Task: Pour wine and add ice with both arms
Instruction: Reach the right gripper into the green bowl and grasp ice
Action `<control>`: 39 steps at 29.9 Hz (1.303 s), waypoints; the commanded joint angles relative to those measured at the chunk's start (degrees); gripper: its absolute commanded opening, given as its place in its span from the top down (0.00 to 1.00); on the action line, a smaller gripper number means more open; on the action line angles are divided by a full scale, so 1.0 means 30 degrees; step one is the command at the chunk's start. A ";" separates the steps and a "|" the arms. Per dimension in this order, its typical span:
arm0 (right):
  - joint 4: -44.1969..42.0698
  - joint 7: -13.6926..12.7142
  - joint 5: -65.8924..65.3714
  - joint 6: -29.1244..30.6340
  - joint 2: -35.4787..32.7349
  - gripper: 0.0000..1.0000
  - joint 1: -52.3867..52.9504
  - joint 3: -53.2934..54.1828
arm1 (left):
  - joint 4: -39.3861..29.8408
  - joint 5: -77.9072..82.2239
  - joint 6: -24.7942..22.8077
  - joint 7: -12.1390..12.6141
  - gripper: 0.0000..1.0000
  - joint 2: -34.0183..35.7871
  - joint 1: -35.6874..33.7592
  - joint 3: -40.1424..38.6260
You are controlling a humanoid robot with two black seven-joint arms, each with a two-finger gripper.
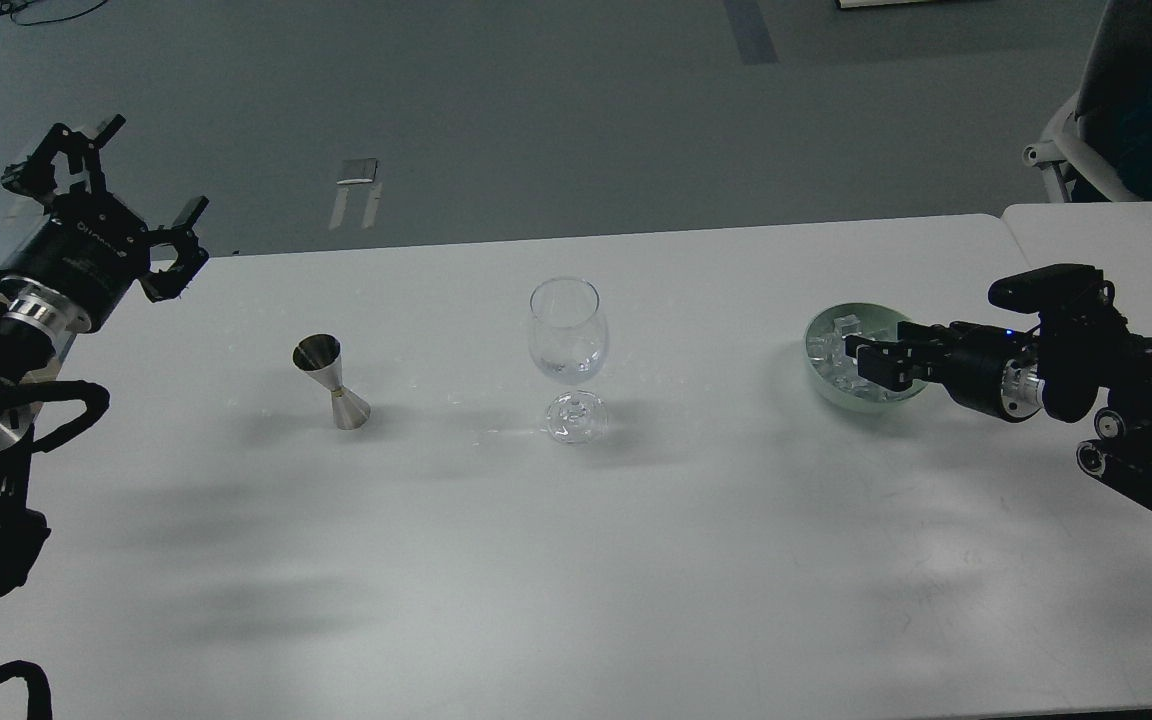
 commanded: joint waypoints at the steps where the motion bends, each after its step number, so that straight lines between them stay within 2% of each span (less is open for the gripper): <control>1: -0.0052 -0.0001 -0.0087 0.0056 0.0060 0.30 0.0009 -0.0004 | 0.0002 0.0010 -0.0001 0.0001 0.03 0.0010 0.0000 -0.0001; 18: -0.0403 -0.0001 -0.0087 0.0115 0.0471 0.48 0.0273 -0.0531 | 0.0002 0.0010 -0.0001 0.0001 0.03 -0.0019 0.0000 0.0028; 27: -0.0432 -0.0001 -0.0058 0.0173 0.0500 0.49 0.0273 -0.0560 | 0.0002 0.0010 -0.0001 0.0001 0.03 -0.0019 0.0000 -0.0001; 31: -0.0432 -0.0001 -0.0058 0.0173 0.0500 0.61 0.0273 -0.0560 | 0.0002 0.0010 -0.0001 0.0001 0.03 -0.0048 0.0001 0.0028; 35: -0.0432 -0.0001 -0.0087 0.0173 0.0500 0.66 0.0273 -0.0590 | 0.0002 0.0010 -0.0001 0.0001 0.03 -0.0019 0.0001 0.0028; 38: -0.0403 -0.0001 -0.0058 0.0144 0.0500 0.71 0.0243 -0.0590 | 0.0002 0.0010 -0.0001 0.0001 0.03 -0.0019 0.0001 -0.0001; 39: -0.0403 -0.0001 -0.0087 0.0173 0.0500 0.76 0.0243 -0.0561 | 0.0002 0.0010 -0.0001 0.0001 0.03 -0.0019 0.0000 -0.0001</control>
